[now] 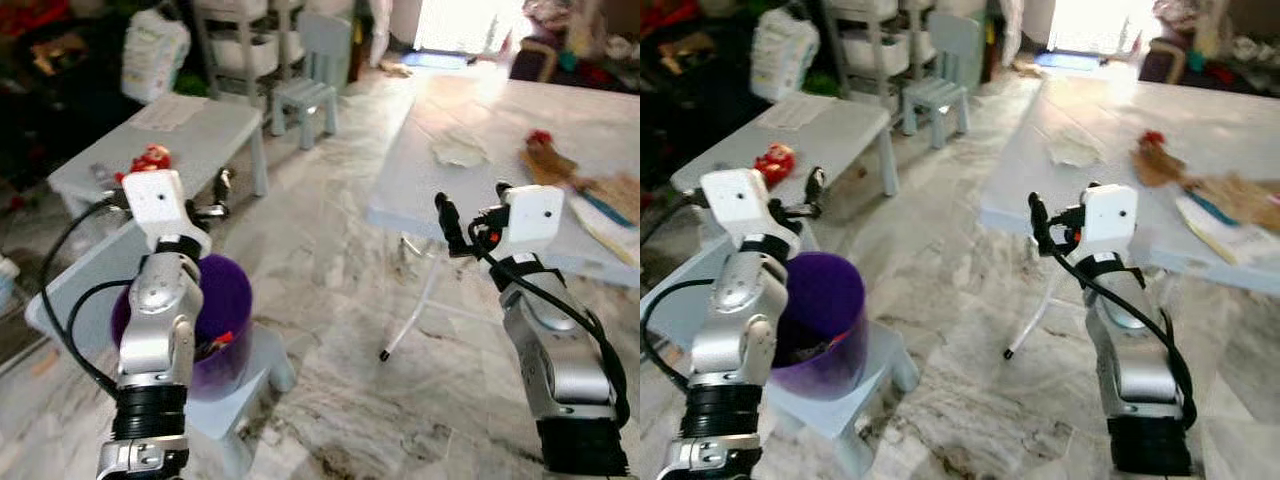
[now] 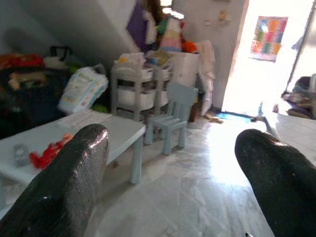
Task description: Picking trash to rubbish bin
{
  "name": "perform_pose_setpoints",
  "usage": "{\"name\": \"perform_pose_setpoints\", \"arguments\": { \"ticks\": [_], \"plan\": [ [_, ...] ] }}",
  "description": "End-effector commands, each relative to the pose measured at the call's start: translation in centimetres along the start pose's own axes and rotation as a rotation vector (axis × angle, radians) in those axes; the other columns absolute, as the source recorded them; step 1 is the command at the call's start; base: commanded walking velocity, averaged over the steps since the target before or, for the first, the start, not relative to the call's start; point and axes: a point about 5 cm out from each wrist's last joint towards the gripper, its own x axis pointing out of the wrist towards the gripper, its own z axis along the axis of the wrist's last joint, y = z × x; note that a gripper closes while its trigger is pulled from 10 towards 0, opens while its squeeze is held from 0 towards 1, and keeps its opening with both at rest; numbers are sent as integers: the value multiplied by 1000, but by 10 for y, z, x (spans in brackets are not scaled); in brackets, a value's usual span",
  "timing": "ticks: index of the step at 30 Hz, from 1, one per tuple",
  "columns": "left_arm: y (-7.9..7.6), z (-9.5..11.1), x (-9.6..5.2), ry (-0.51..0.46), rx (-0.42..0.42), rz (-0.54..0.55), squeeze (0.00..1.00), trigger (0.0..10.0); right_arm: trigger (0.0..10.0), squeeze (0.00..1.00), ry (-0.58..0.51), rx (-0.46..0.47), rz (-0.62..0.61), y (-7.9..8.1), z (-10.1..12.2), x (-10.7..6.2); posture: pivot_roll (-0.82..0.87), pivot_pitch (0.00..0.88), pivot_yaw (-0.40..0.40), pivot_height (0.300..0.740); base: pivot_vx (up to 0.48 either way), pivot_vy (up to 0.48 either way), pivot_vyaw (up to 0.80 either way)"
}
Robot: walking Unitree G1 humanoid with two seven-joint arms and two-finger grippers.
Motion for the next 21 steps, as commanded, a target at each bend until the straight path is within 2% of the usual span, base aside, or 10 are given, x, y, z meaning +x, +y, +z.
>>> {"name": "perform_pose_setpoints", "arguments": {
  "ticks": [1,11,21],
  "plan": [
    [-8,-1,1,8,-5,-18,0,10000,10000,0,-14,-8,-19,-5,4,0,-23,54,2,740,0,0,-800],
    [-7,0,2,8,-3,-15,0,10000,10000,0,-14,-7,-24,-6,4,-1,-26,56,4,740,0,0,-775],
    [-6,-1,2,8,-7,-7,0,10000,10000,0,-18,-9,-25,-7,5,-1,-28,56,3,740,0,0,0]
  ]
}}
